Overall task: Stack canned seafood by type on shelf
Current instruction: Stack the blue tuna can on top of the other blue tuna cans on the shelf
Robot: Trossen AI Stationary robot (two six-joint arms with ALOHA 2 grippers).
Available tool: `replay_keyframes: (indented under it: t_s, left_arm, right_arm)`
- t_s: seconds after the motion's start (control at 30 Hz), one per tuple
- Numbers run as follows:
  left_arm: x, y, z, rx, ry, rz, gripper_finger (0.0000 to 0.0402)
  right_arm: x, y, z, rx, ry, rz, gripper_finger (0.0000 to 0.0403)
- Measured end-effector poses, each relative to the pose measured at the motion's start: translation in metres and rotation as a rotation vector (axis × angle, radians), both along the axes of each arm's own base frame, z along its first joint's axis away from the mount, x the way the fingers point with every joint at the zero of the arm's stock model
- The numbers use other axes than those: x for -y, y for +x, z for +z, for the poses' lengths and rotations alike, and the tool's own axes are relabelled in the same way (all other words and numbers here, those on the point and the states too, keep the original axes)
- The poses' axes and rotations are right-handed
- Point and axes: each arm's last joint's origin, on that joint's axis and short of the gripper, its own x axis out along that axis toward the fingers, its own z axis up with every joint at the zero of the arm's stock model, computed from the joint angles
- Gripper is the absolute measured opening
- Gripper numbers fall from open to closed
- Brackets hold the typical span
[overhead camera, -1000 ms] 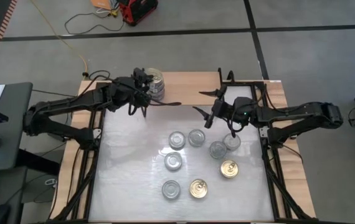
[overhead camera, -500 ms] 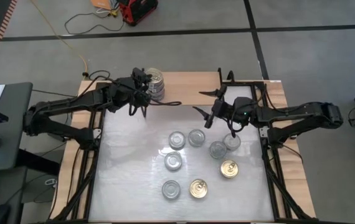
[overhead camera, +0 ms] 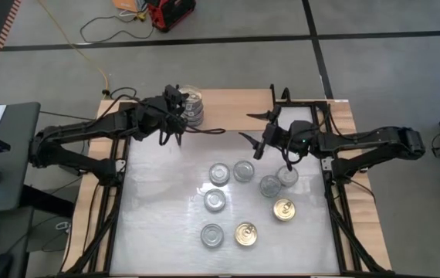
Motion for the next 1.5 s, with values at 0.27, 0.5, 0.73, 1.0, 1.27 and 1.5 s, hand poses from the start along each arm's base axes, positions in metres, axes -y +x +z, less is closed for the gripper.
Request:
replay_keyframes:
  t_s: [0.27,0.5,0.73,1.0,1.27,1.5]
  left_arm:
    - [0.0,-0.001,-0.001,-0.009,0.001,0.01,0.0254]
    - [-0.002,-0.002,-0.001,-0.033,0.017,0.026,0.0254]
    - [-0.002,-0.004,-0.004,-0.081,0.012,0.031,0.0254]
    - [0.0,-0.009,0.005,-0.103,-0.013,0.038,0.0254]
    - [0.0,-0.008,0.009,-0.088,-0.045,0.019,0.0254]
    - [-0.001,-0.003,0.005,-0.119,-0.058,0.033,0.0254]
  right_arm:
    - [0.0,0.0,0.0,0.001,-0.004,0.0,0.033]
    - [0.0,0.0,0.001,0.005,-0.004,0.0,0.033]
    - [0.0,0.0,0.001,0.005,-0.004,0.0,0.033]
    - [0.0,0.0,0.001,0.009,0.001,0.0,0.033]
    - [0.0,0.0,0.002,0.018,0.0,0.0,0.033]
    - [0.0,0.0,0.002,0.017,0.001,0.0,0.033]
